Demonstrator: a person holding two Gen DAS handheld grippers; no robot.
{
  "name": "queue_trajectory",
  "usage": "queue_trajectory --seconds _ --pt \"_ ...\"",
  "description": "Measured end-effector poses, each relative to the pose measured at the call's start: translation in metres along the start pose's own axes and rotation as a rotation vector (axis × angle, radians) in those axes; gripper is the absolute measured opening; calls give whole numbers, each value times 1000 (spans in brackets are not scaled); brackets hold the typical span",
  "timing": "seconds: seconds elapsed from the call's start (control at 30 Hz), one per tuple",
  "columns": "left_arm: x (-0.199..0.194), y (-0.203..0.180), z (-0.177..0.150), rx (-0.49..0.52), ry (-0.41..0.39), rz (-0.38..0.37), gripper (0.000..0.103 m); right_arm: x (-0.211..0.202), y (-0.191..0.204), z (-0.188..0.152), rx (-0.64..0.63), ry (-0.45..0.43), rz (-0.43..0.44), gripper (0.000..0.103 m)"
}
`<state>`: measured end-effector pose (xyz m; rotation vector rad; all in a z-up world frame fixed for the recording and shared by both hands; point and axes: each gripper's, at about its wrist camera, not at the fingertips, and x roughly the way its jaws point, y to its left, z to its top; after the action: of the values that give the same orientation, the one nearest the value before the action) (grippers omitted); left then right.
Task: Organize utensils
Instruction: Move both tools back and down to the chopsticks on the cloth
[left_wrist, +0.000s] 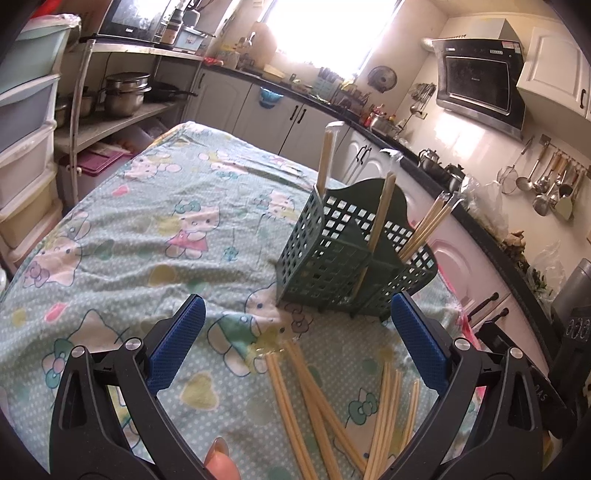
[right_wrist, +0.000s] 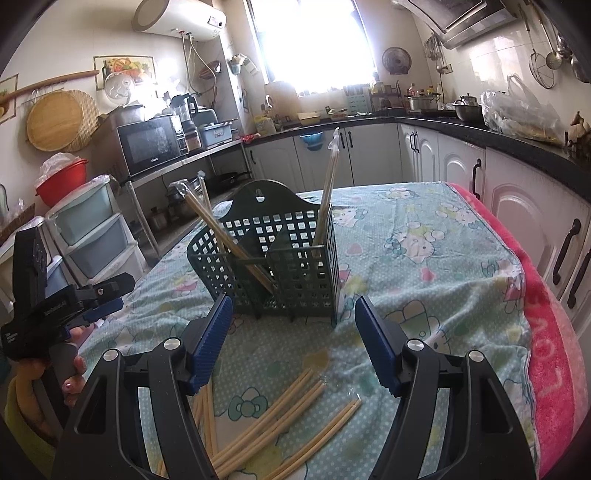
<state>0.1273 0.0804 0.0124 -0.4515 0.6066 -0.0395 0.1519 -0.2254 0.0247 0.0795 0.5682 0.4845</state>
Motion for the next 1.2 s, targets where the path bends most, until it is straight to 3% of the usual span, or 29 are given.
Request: queue_trajectory --seconds 0.23,0.6,0.87,1.2 --pt "3 4 -7 -2 24 8 91 2 2 -9 -5 27 5 66" --pt "15 8 -22 -15 102 -14 59 7 1 -27 0 97 7 66" --pt "28 4 -34 -21 159 -36 42 13 1 -39 -5 148 10 58" --pt "41 -1 -44 -13 205 -50 32 26 0 -47 2 205 25 43"
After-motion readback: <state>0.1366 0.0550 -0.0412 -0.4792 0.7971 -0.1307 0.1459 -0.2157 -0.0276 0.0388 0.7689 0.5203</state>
